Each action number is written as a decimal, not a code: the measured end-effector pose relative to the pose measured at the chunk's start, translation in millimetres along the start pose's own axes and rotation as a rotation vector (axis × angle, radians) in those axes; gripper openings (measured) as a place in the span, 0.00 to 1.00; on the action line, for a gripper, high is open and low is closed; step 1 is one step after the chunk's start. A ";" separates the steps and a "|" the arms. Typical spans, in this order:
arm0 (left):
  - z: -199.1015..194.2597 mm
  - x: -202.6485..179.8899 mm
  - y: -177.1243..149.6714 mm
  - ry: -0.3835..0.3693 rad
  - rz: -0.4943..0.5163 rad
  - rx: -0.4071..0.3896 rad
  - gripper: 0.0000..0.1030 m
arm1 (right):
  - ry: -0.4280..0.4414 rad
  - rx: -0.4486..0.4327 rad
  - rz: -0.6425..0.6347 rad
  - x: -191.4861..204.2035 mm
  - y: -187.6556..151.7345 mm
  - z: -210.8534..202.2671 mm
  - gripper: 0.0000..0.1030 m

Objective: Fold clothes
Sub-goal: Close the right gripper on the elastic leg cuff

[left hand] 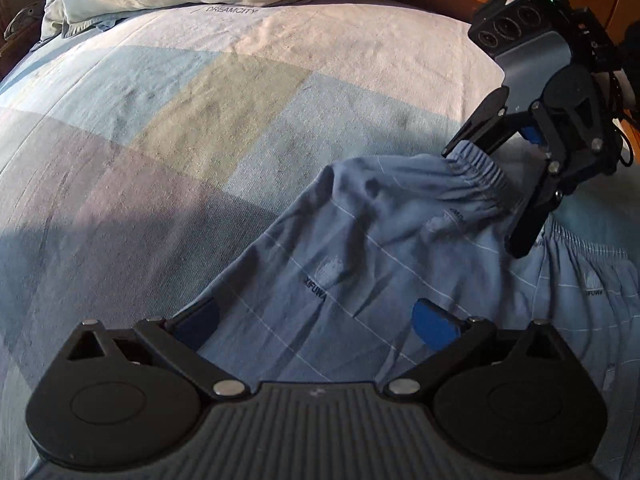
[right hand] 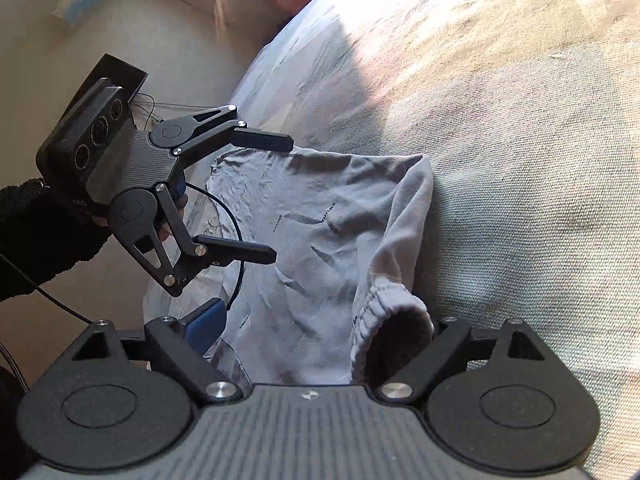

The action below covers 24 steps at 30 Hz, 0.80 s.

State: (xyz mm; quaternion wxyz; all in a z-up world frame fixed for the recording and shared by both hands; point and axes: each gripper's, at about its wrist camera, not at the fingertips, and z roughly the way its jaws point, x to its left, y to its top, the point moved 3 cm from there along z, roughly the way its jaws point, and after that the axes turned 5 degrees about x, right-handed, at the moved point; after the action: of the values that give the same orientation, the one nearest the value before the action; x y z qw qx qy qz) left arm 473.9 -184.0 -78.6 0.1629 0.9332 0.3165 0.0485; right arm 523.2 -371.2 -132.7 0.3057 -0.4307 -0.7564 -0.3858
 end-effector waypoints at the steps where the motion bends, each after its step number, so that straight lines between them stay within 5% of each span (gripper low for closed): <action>1: 0.7 -1.7 -6.1 -0.007 -0.012 0.006 0.99 | 0.003 0.000 0.005 -1.1 1.9 -0.3 0.88; 8: -3.4 -15.9 -29.1 -0.047 -0.076 0.021 0.99 | 0.001 -0.033 0.029 -2.4 8.7 11.2 0.88; 11: 0.6 -17.4 -37.9 -0.055 -0.084 0.053 0.99 | -0.016 -0.053 0.031 -5.8 3.1 6.6 0.74; 14: 8.8 -18.1 -49.0 -0.070 -0.112 0.084 0.99 | -0.029 -0.078 0.080 -20.6 2.5 7.7 0.45; 16: 13.4 -21.3 -53.0 -0.049 -0.081 0.085 0.99 | -0.039 -0.085 0.135 -30.3 1.5 7.4 0.05; 21: 15.7 -25.0 -54.4 -0.021 -0.056 0.079 0.99 | -0.079 -0.081 0.197 -34.7 3.1 10.2 0.07; 24: 14.8 -24.4 -55.2 -0.022 -0.058 0.071 0.99 | -0.055 -0.099 0.225 -33.0 4.0 10.3 0.21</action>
State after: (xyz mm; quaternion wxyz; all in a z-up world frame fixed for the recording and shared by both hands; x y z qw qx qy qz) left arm 425.7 -161.6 -110.7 0.1346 0.9294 0.3430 0.0221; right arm 539.9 -374.9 -163.0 0.3047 -0.5378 -0.6914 -0.3741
